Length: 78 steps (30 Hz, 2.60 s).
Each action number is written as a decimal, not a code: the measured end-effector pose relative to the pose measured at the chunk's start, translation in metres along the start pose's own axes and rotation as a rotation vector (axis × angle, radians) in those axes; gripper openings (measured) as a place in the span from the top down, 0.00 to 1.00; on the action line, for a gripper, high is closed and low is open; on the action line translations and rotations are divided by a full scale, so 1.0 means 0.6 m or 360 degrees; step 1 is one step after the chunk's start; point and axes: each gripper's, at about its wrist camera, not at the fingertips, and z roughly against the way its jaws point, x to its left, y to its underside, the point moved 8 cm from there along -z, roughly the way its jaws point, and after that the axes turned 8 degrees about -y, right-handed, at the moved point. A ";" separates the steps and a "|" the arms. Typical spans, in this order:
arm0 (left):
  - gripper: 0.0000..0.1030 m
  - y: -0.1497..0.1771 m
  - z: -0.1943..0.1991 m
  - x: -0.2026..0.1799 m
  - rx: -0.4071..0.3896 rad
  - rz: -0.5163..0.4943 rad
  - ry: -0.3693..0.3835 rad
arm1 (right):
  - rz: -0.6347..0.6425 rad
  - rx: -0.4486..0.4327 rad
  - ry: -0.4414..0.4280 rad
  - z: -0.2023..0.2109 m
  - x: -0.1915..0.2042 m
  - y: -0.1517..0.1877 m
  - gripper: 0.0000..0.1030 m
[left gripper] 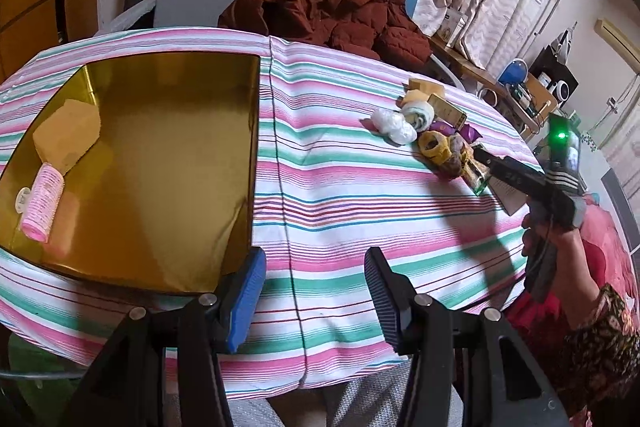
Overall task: Organize objects
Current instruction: 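Grasp the green-wrapped cracker packet with the right tool, then grasp the yellow knitted pouch with the left tool, then lower the yellow pouch into the gold tray with the left tool while the right tool holds the packet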
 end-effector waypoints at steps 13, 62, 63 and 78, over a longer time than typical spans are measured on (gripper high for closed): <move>0.50 -0.002 -0.015 -0.012 0.0054 0.0018 0.0015 | 0.0219 0.0202 0.0067 -0.077 -0.025 0.041 0.24; 0.64 -0.109 -0.243 -0.293 0.0094 -0.0175 0.0390 | -0.0320 -0.0097 0.0019 -0.024 -0.031 0.103 0.52; 0.64 -0.102 -0.235 -0.284 0.0067 -0.0175 0.0391 | -0.0318 -0.0097 0.0021 -0.023 -0.031 0.103 0.52; 0.71 -0.044 -0.189 -0.209 0.0047 -0.0142 0.0476 | -0.0271 -0.0080 0.0062 -0.018 -0.024 0.105 0.53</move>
